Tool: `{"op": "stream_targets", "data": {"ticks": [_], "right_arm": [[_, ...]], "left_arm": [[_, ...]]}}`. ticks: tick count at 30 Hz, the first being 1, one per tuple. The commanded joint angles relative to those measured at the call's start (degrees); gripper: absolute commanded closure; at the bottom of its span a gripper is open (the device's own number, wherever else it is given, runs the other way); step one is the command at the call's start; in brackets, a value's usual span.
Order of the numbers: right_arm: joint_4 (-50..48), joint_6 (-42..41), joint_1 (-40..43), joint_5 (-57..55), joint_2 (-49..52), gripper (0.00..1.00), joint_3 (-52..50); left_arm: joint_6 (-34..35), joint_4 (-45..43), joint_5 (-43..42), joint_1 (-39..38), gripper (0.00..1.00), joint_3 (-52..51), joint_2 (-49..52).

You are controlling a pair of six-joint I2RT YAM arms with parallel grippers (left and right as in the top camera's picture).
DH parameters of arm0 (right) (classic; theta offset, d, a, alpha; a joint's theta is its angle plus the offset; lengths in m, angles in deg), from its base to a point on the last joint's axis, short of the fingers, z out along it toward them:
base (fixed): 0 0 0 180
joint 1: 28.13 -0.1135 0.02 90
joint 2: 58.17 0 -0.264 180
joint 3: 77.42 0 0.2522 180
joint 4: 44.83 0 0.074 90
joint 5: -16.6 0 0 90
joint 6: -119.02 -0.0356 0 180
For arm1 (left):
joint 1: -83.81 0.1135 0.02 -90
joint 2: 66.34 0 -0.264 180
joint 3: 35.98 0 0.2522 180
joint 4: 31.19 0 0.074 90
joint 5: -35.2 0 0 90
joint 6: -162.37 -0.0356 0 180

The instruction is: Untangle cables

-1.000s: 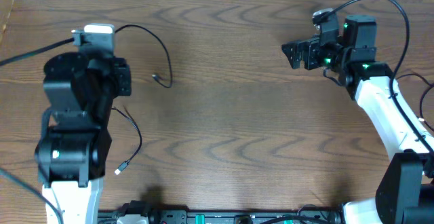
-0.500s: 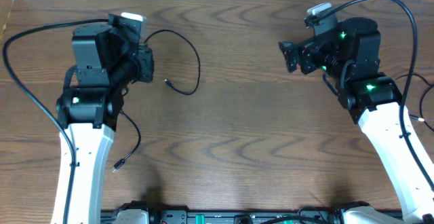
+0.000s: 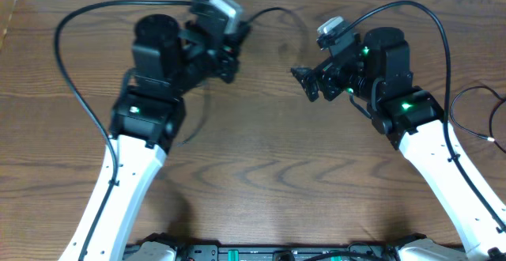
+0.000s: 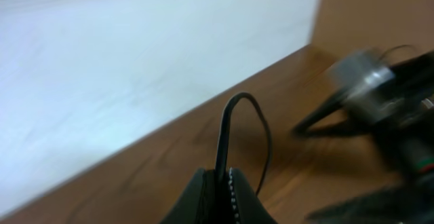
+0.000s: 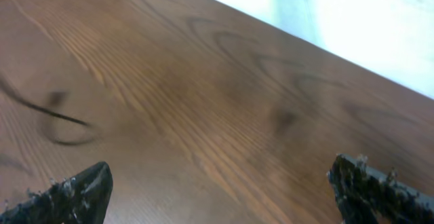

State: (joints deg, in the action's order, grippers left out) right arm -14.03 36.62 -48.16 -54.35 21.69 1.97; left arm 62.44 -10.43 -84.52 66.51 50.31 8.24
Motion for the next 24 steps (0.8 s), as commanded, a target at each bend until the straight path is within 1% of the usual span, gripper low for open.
{"op": "stream_targets", "data": {"ticks": [1,6,10,14,19,21,24], "right_arm": [[0.5,0.9,-0.4,0.5,0.0,0.01,0.2],[2.1,1.4,-0.4,-2.7,0.0,0.01,0.2],[2.2,3.9,-0.4,-3.0,0.0,0.01,0.2],[-1.4,3.9,-0.4,-3.7,0.0,0.01,0.2],[-7.5,4.7,-0.4,-3.8,0.0,0.01,0.2],[-9.5,5.3,-0.4,-5.4,0.0,0.02,0.2],[-11.9,5.3,-0.4,-10.0,0.0,0.02,0.2]], "left_arm": [[1.0,-2.8,-1.3,-1.9,0.93,0.5,0.2],[1.1,-3.0,-1.1,-2.0,0.93,0.5,0.2],[1.3,-3.0,-1.1,-2.0,0.92,0.5,0.2],[2.8,-3.0,-1.1,-2.0,0.92,0.5,0.2],[3.0,-3.0,-1.1,-2.0,0.93,0.5,0.2],[3.5,-2.9,-1.2,-2.0,0.93,0.5,0.2],[3.4,-2.5,-1.1,-2.0,0.93,0.5,0.2]]}}
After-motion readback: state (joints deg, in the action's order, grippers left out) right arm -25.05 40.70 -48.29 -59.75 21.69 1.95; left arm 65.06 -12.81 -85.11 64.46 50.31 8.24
